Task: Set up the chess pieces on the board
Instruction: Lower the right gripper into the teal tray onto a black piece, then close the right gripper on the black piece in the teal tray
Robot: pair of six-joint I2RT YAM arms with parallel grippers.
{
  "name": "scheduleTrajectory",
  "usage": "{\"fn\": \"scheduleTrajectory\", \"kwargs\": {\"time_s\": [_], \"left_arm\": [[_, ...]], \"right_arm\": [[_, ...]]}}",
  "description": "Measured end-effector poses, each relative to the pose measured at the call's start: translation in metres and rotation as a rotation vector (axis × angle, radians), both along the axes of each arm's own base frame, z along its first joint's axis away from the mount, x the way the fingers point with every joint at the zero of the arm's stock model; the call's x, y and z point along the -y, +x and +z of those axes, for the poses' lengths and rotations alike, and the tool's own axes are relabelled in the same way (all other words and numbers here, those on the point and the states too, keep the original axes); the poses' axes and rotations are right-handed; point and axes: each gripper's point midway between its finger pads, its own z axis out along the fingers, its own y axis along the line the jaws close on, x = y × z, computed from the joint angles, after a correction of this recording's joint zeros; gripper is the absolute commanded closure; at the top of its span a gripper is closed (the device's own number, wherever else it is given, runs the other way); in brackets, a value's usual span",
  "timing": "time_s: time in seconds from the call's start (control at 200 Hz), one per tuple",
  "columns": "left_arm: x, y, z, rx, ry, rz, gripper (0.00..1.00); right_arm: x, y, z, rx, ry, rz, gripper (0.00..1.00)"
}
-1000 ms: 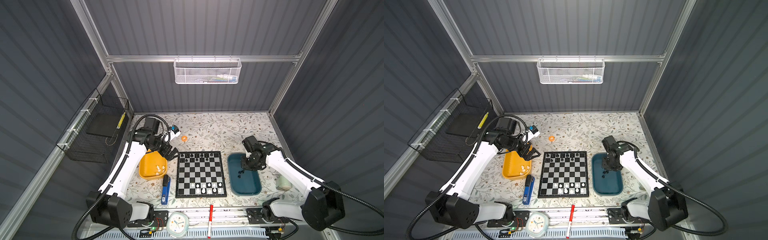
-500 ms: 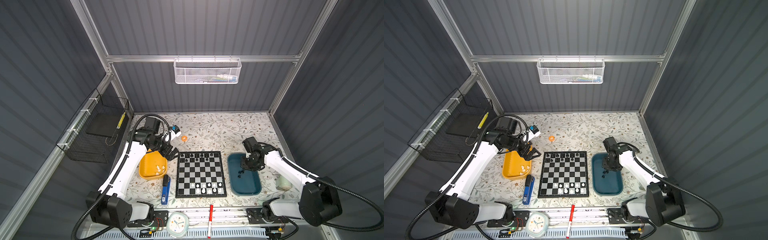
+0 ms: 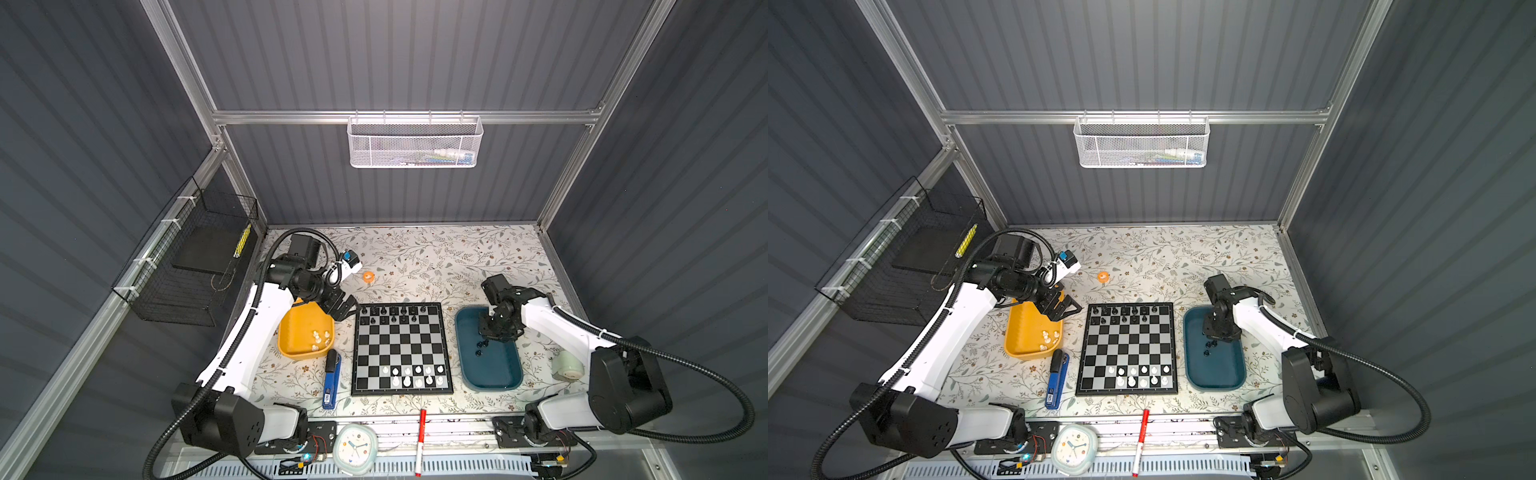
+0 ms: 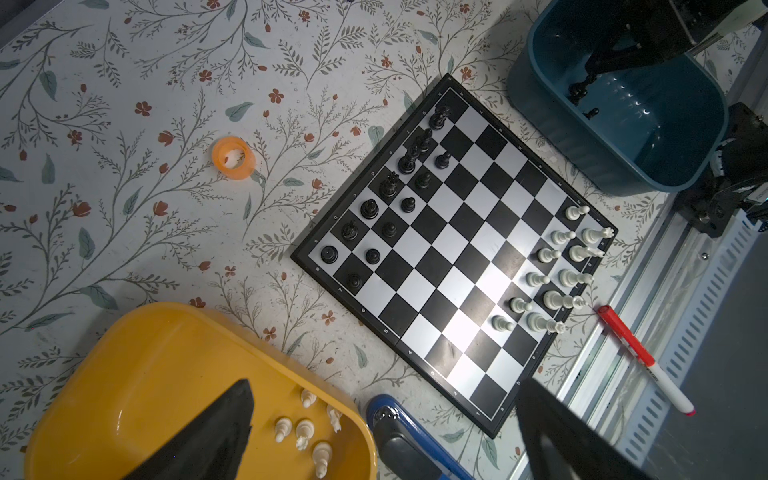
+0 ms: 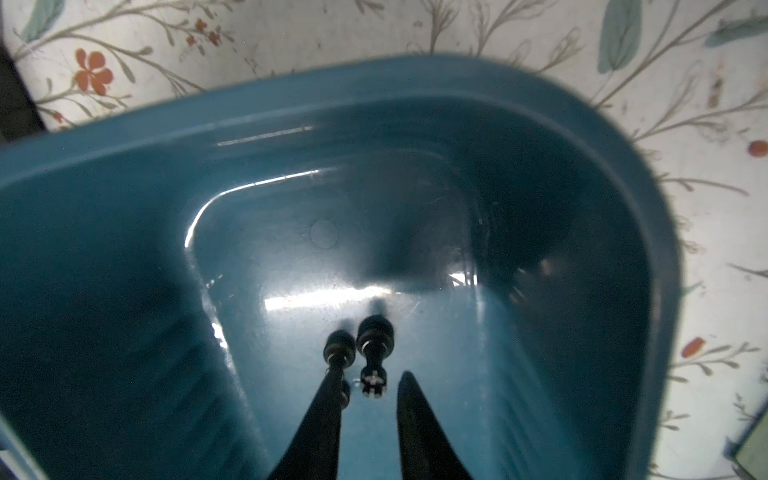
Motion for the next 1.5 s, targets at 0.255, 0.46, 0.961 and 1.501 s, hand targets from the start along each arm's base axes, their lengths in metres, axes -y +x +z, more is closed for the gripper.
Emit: {"fn": "scheduleTrajectory", "kwargs": {"time_s": [0.255, 0.46, 0.961, 1.501], "left_arm": [[0.0, 0.0, 0.0, 0.001, 0.0, 0.0, 0.0], [0.0, 0.0, 0.0, 0.001, 0.0, 0.0, 0.0], [0.0, 0.0, 0.0, 0.001, -0.001, 0.0, 0.01], [0.0, 0.0, 0.0, 0.001, -0.001, 0.0, 0.0]], "right_arm": [[0.0, 0.001, -0.008, -0.015, -0.001, -0.002, 0.72], [0.0, 0.001, -0.014, -0.028, -0.005, 0.0, 0.73], [0.002, -0.003, -0.02, -0.041, -0.015, 0.002, 0.78], [0.003, -0.007, -0.026, -0.058, -0.022, 0.014, 0.81]]}}
